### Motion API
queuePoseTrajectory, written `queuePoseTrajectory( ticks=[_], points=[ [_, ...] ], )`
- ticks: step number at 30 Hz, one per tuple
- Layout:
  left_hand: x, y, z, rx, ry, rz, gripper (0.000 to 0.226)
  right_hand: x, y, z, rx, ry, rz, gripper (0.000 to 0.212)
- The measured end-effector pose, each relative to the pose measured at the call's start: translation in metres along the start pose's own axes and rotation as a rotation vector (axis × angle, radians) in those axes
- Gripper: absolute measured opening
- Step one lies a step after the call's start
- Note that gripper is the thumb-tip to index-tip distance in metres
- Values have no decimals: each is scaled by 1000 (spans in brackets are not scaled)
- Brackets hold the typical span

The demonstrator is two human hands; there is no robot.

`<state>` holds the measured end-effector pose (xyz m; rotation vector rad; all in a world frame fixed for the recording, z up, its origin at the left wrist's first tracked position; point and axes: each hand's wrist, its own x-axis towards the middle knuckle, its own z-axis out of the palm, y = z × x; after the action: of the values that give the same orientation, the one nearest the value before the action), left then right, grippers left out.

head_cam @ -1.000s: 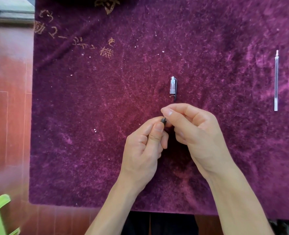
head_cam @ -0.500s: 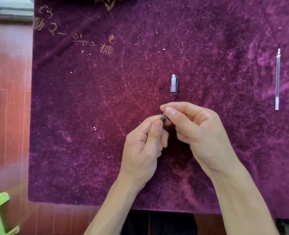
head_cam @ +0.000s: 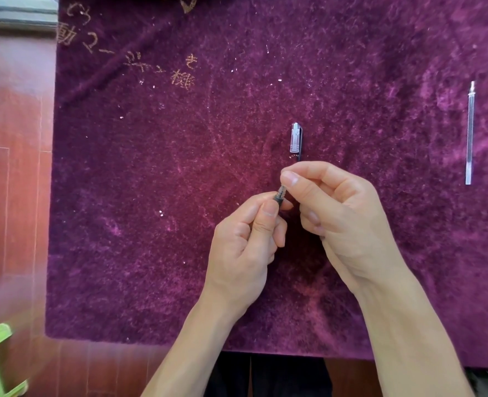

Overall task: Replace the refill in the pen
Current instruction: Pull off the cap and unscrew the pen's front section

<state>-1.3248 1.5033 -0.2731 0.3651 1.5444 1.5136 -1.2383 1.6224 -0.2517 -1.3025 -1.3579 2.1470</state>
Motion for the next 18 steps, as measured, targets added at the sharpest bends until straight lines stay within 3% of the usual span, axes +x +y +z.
queuePoseTrajectory(
  ticks=[8,11,15,18],
  points=[
    [-1,1,0,-30,-4,3,26,4,-5,4,179,83,13,5],
    [0,1,0,-52,3,-8,26,9,-6,-1,206,176,-67,6],
    [0,0,0,-59,10,-11,25,23,-6,-15,-286,412,-298,10],
    [0,0,1,-72,4,-12,24,31,-7,-20,-602,435,-405,9]
  ],
)
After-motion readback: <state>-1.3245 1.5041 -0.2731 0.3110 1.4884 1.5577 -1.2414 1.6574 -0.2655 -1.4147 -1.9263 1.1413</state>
